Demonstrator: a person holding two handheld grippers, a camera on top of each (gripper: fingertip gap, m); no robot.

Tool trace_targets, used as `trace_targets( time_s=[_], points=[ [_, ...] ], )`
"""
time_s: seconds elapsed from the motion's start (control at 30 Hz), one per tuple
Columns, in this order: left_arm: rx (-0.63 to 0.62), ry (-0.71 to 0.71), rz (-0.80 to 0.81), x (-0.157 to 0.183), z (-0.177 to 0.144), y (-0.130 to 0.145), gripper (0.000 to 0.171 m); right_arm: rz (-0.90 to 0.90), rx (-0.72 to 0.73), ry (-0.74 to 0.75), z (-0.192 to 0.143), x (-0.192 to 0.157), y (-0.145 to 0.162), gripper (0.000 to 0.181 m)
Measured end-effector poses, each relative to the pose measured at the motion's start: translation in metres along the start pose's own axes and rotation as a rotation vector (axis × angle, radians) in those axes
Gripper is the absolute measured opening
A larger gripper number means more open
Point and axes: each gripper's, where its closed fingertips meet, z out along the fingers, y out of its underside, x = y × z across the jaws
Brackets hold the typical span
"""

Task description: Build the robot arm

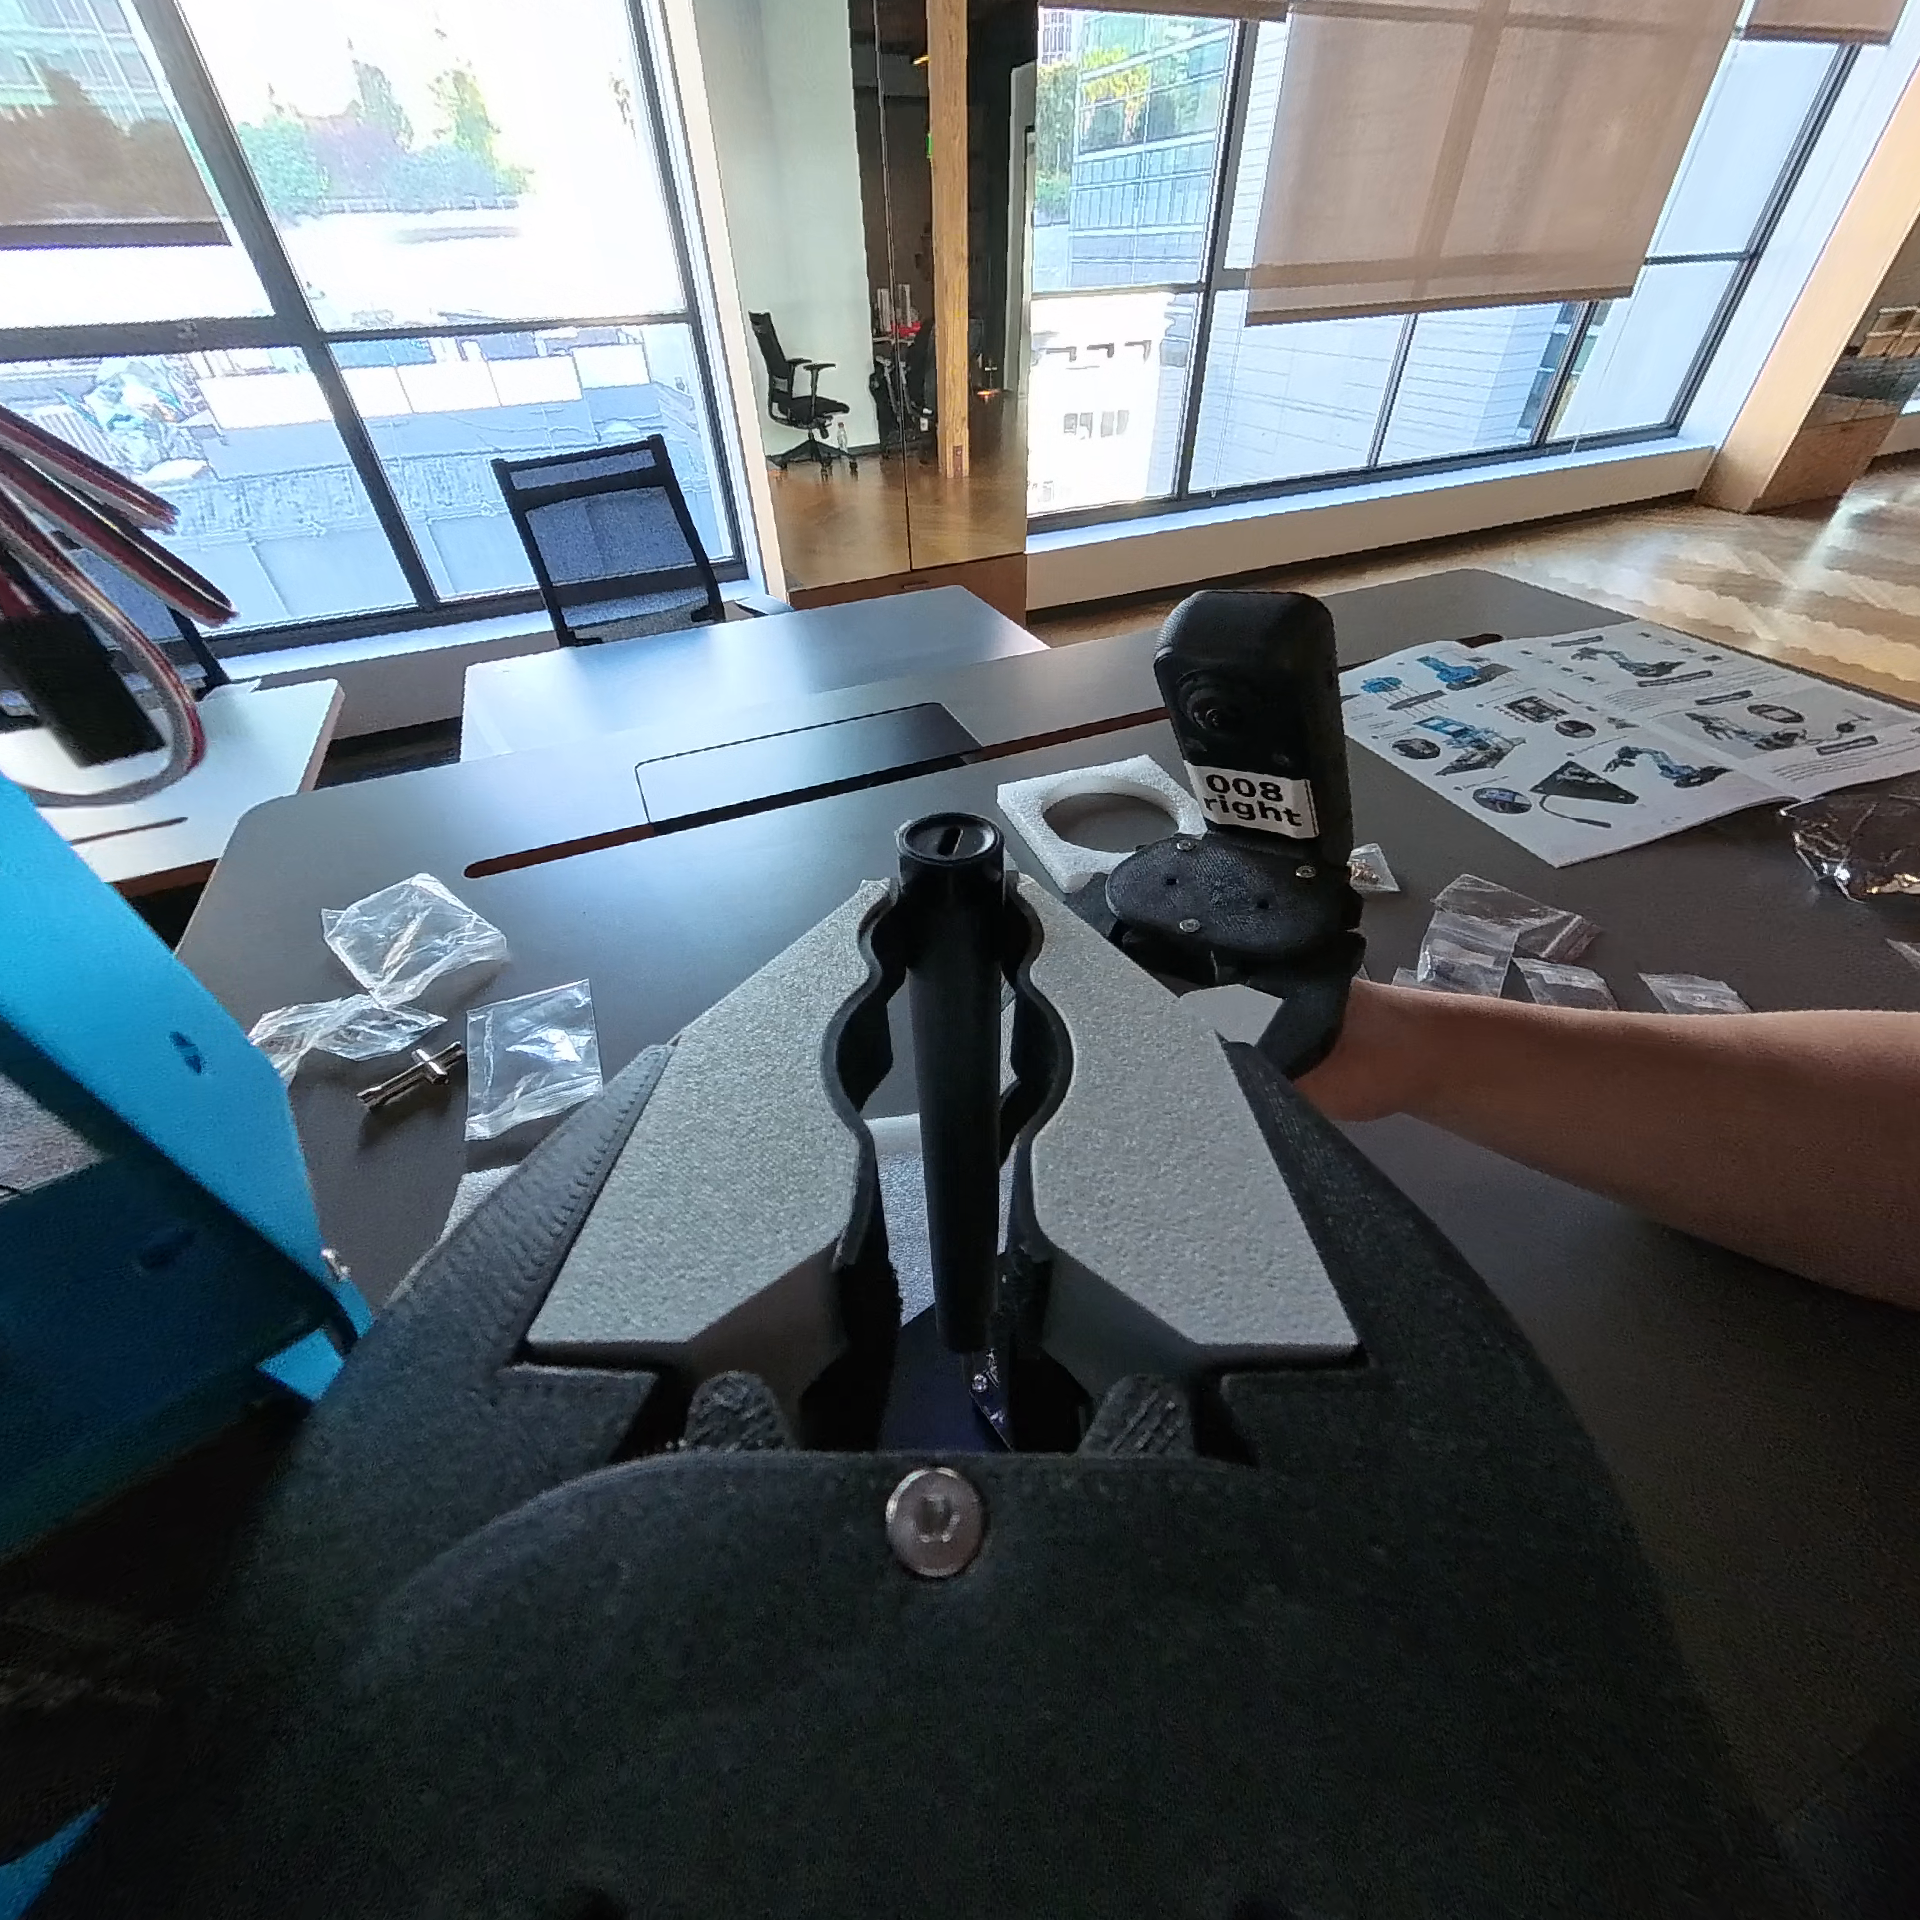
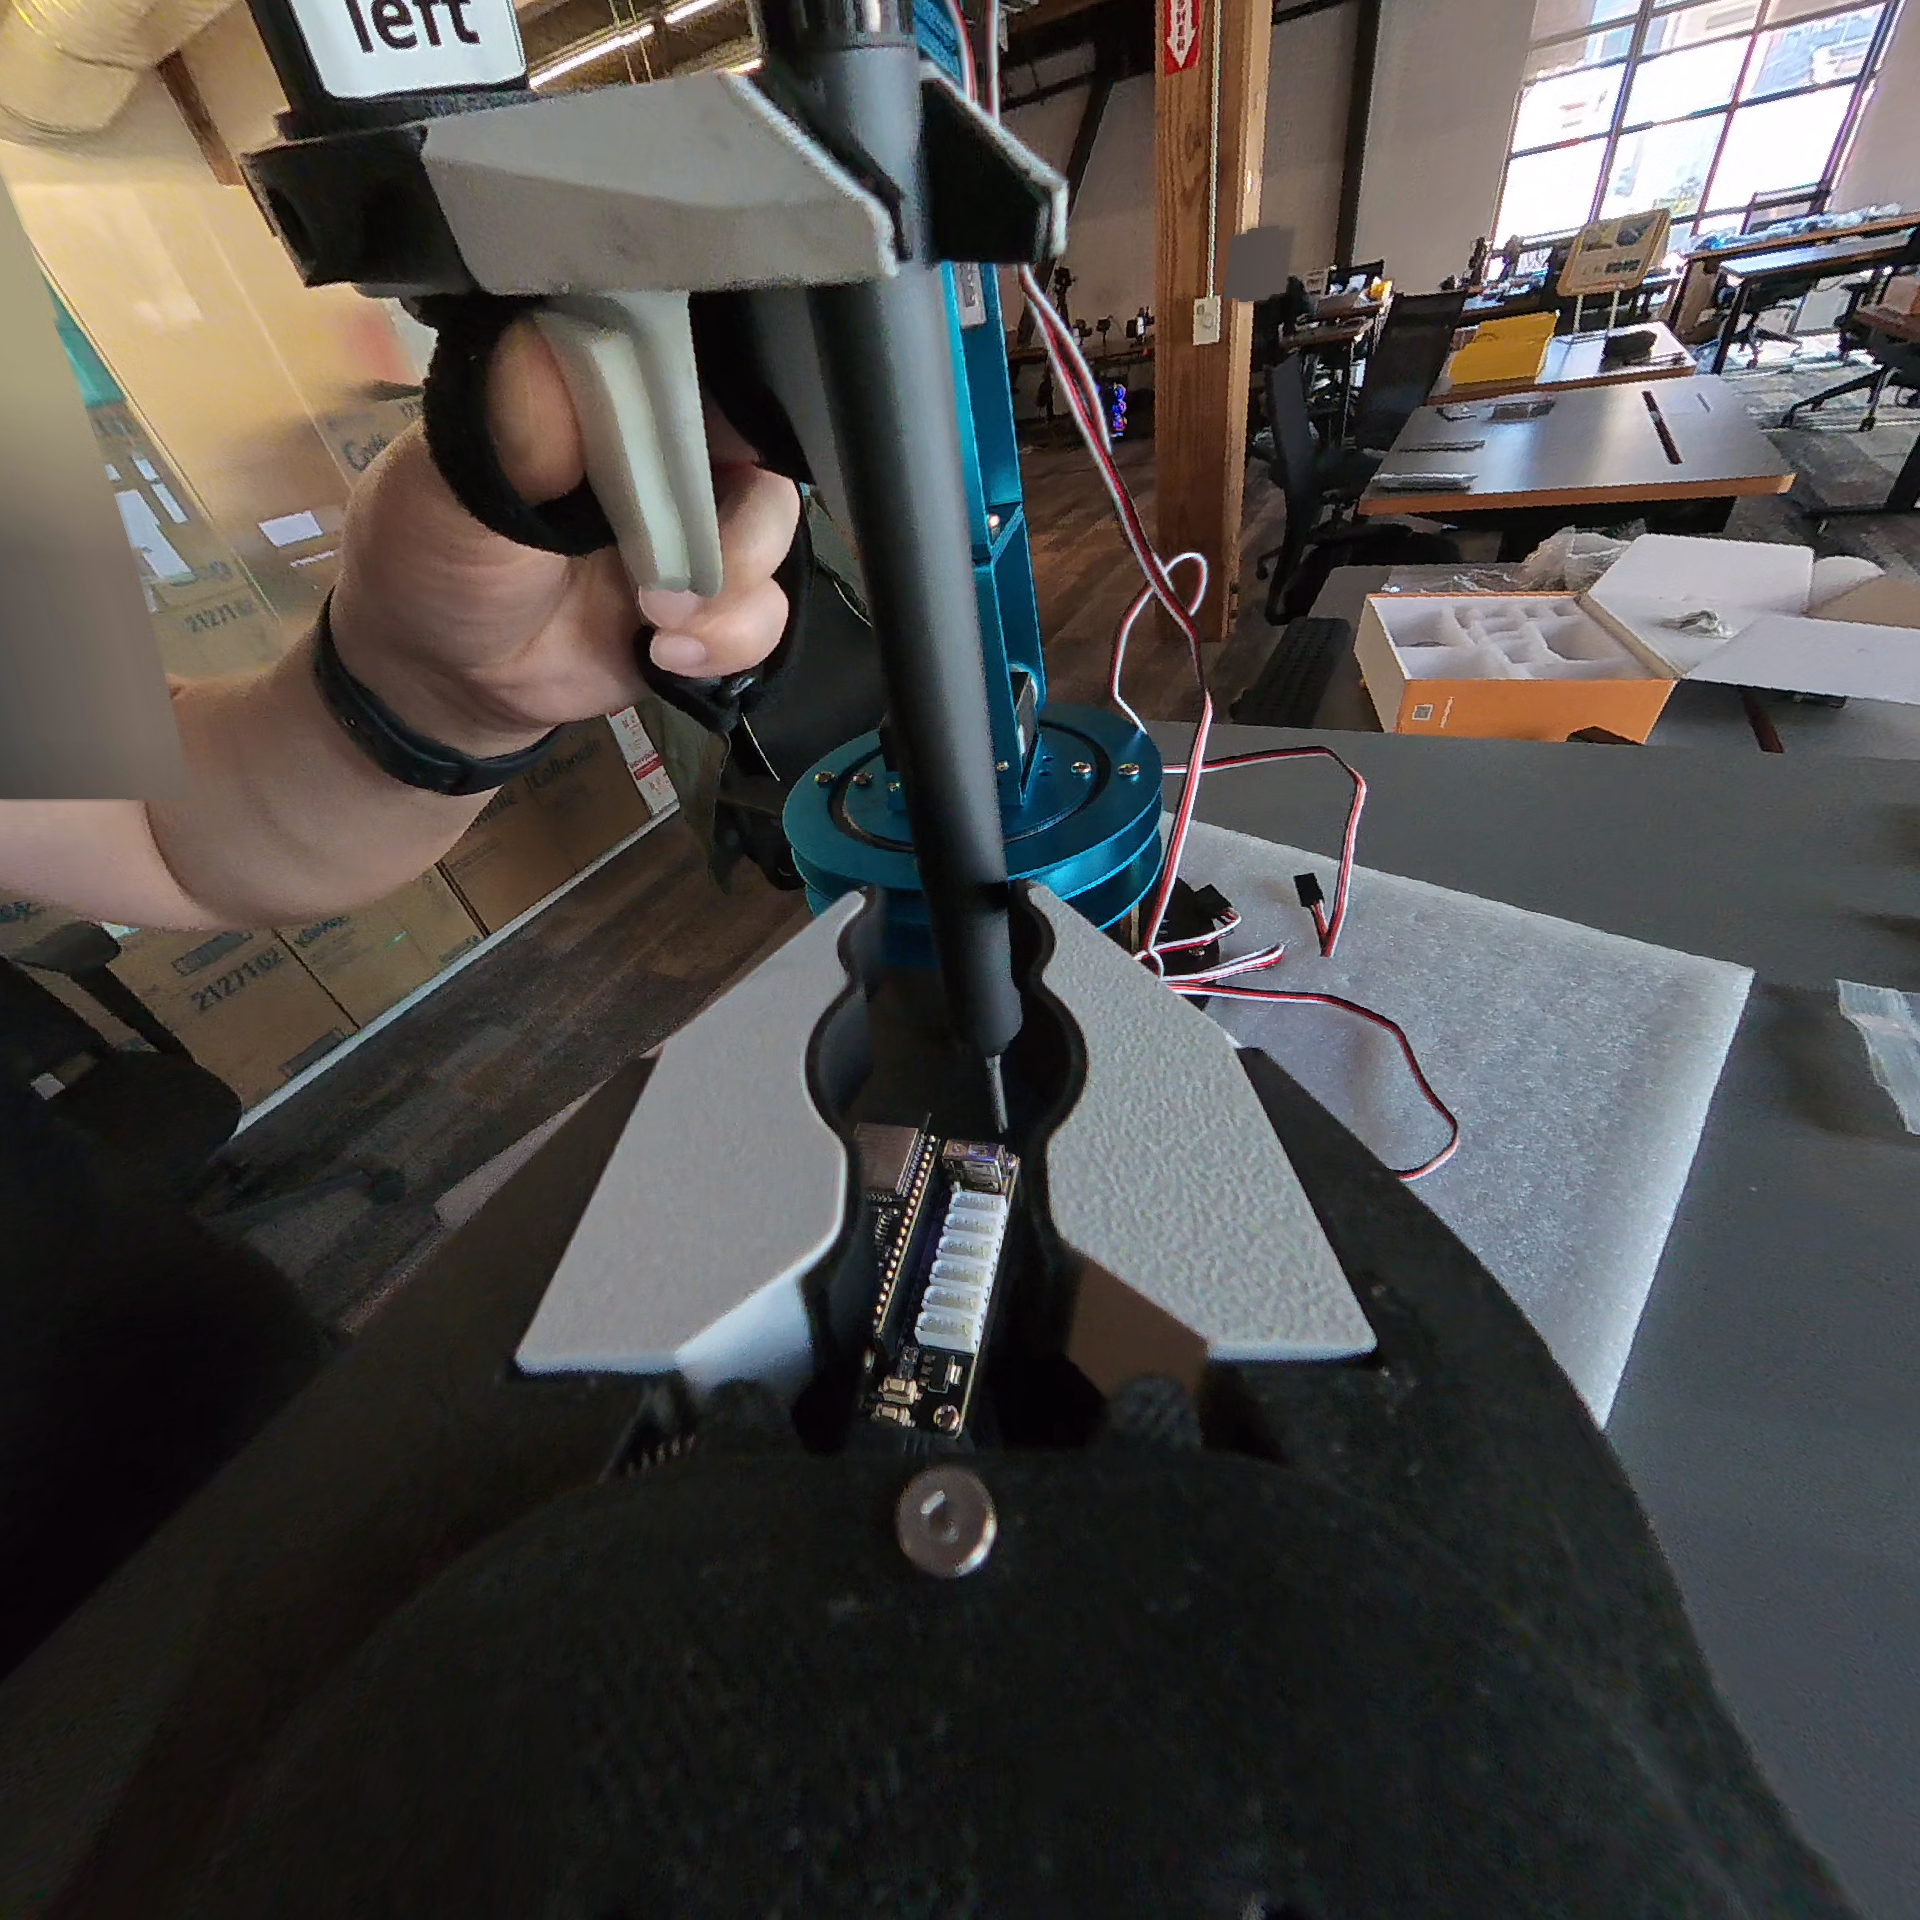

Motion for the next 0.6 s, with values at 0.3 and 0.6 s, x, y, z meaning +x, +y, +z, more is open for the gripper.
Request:
trace_targets(
  time_s=[0.3,0.6],
  points=[
    [0.002,0.016,-0.003,0.0016,-0.0002,0.0007,0.016,-0.013,-0.02,-0.001,0.0013,0.0028,0.0034,0.018],
    [0.007,0.011,-0.011,0.0009,-0.0013,0.0032,0.016,-0.004,-0.025,0.006,0.0004,0.004,0.0063,0.016]
  ],
)
